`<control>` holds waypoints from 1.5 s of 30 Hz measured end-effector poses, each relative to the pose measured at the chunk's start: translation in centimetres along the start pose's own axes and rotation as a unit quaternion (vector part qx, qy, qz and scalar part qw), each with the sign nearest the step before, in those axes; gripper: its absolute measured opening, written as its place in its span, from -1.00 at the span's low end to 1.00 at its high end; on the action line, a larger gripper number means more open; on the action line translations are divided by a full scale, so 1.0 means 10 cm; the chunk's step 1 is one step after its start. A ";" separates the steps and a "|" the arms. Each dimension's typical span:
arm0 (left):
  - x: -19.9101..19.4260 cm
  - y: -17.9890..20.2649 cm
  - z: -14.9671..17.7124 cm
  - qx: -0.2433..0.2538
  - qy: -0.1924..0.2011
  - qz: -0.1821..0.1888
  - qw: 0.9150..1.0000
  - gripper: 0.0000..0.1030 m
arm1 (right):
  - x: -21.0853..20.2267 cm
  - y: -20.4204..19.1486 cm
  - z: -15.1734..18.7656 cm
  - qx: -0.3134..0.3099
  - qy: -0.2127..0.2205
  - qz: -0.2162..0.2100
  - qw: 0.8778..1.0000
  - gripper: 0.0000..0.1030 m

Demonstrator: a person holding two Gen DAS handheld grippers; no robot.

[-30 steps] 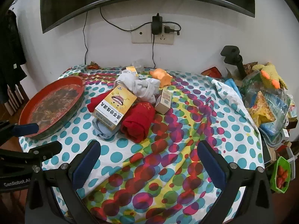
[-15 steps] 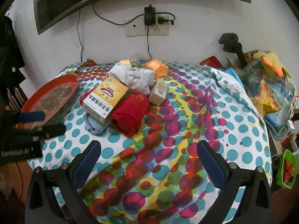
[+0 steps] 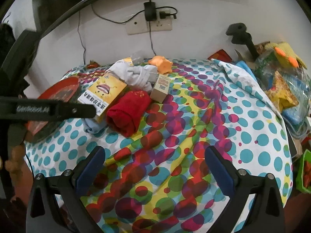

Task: Organize objects
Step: 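Reach the left tool to the yellow QR-code box and grasp it, then carry the yellow box into the red tray with left tool while right tool grasps a red sock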

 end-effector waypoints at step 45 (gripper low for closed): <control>-0.34 -1.43 0.24 -0.069 0.043 -0.110 0.991 -0.37 | 0.85 -0.12 -0.42 -0.003 -0.047 -0.005 0.999 0.49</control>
Point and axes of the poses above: each gripper's, at about its wrist camera, not at the fingertips, and x roughly the way its jaws point, y to its right, z to its underside, the point moved 8 cm from there along x, roughly the way its jaws point, and after that the axes turned 11 degrees about -z, right-handed, at the moved point
